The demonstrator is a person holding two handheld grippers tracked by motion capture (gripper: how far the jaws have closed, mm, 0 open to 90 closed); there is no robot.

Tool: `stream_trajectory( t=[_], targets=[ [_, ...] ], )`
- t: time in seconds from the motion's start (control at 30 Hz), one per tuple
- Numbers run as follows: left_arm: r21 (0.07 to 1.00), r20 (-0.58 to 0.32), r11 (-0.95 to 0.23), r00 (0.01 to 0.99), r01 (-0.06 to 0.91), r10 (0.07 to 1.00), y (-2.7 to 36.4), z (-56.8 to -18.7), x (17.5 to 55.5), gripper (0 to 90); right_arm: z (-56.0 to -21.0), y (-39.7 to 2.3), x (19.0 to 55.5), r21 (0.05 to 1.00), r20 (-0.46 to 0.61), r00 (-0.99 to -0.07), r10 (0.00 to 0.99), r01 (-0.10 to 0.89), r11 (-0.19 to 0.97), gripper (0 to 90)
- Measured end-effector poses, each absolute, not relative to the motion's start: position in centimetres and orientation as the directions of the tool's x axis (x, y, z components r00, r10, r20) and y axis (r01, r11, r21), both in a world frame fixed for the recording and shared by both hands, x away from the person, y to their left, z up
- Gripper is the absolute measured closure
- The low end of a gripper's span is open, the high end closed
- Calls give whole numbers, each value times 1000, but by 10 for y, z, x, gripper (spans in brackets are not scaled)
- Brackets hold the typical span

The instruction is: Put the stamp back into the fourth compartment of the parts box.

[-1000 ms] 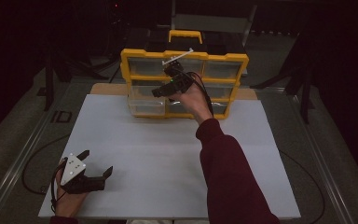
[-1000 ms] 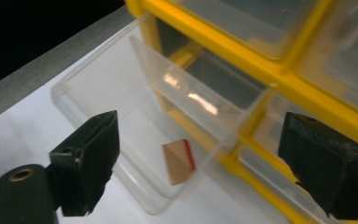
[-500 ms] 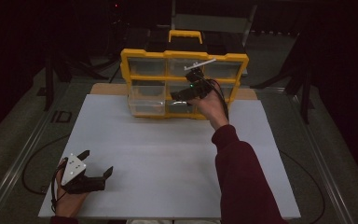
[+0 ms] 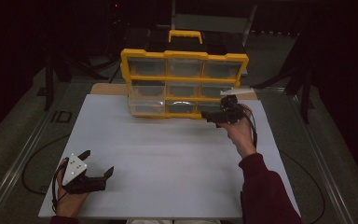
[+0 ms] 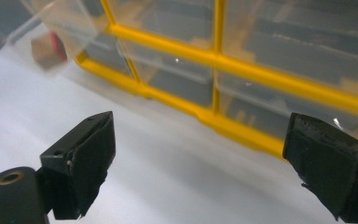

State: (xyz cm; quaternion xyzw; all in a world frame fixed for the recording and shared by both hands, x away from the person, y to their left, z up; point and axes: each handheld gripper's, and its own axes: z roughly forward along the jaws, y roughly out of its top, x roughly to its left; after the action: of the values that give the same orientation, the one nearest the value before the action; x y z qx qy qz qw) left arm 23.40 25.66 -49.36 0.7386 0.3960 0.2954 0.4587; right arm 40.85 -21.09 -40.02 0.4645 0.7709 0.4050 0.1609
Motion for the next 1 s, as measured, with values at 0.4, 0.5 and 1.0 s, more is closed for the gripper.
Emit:
stream_trajectory(
  t=[0.4, 0.5, 1.0],
  targets=[
    [914, 61, -255, 515, 314, 855, 258, -494, 234, 2, -447, -246, 327, 816, 77, -528, 846, 521, 251, 93],
    [916, 59, -252, 515, 313, 855, 259, -494, 234, 2, -458, -252, 307, 836, 50, -539, 841, 484, 260, 93],
    [934, 36, -206, 497, 291, 867, 275, -486, 229, 2, -484, -283, 249, 923, 64, -544, 837, 351, 158, 113]
  ],
)
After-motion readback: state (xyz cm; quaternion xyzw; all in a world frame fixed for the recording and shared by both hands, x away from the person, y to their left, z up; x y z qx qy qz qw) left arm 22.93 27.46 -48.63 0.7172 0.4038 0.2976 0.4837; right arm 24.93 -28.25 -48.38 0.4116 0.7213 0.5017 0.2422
